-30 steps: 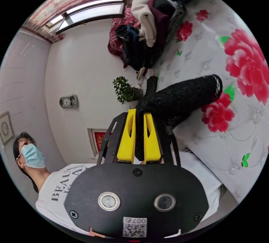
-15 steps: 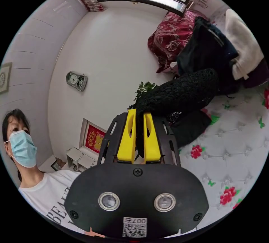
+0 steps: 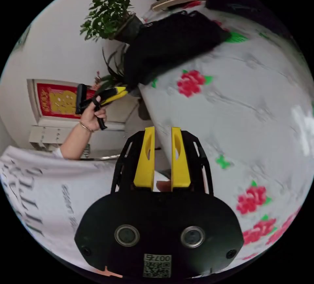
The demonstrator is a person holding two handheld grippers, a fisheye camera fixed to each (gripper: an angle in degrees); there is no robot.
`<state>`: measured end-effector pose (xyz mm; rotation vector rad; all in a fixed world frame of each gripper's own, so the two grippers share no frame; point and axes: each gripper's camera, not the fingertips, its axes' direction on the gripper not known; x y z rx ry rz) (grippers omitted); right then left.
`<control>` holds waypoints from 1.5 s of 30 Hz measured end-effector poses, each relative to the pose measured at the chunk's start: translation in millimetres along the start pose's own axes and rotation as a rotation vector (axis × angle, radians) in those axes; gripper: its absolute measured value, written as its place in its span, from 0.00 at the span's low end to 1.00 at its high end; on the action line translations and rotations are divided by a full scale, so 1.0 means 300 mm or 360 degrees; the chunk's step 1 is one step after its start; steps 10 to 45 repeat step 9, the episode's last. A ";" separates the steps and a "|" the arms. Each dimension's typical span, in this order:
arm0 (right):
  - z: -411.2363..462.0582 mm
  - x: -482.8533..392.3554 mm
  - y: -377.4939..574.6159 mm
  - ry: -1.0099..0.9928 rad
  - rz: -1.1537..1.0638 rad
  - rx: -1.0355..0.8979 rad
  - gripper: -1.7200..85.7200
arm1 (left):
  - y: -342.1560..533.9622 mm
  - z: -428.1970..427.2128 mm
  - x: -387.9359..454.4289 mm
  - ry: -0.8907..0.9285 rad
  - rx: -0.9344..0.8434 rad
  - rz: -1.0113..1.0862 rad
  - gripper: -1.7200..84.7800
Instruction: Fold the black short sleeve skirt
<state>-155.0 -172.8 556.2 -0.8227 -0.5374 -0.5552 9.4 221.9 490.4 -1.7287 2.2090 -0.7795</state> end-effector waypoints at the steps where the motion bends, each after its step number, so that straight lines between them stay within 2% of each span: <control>1: -0.040 0.010 0.067 0.0183 -0.0003 -0.0025 0.06 | 0.020 0.025 0.041 -0.0005 -0.0021 0.0041 0.18; 5: -0.160 0.023 0.261 0.0723 0.0097 -0.0042 0.06 | 0.108 0.250 0.409 -0.0062 -0.0299 0.0589 0.15; 7: -0.171 0.047 0.364 0.0995 0.0271 -0.0159 0.06 | 0.143 0.360 0.569 -0.0009 -0.0483 0.0850 0.13; 9: -0.147 0.064 0.431 0.1063 0.0360 -0.0227 0.06 | 0.203 0.474 0.756 0.0087 -0.0641 0.1125 0.11; 45: -0.147 0.064 0.431 0.1063 0.0360 -0.0227 0.06 | 0.203 0.474 0.756 0.0087 -0.0641 0.1125 0.11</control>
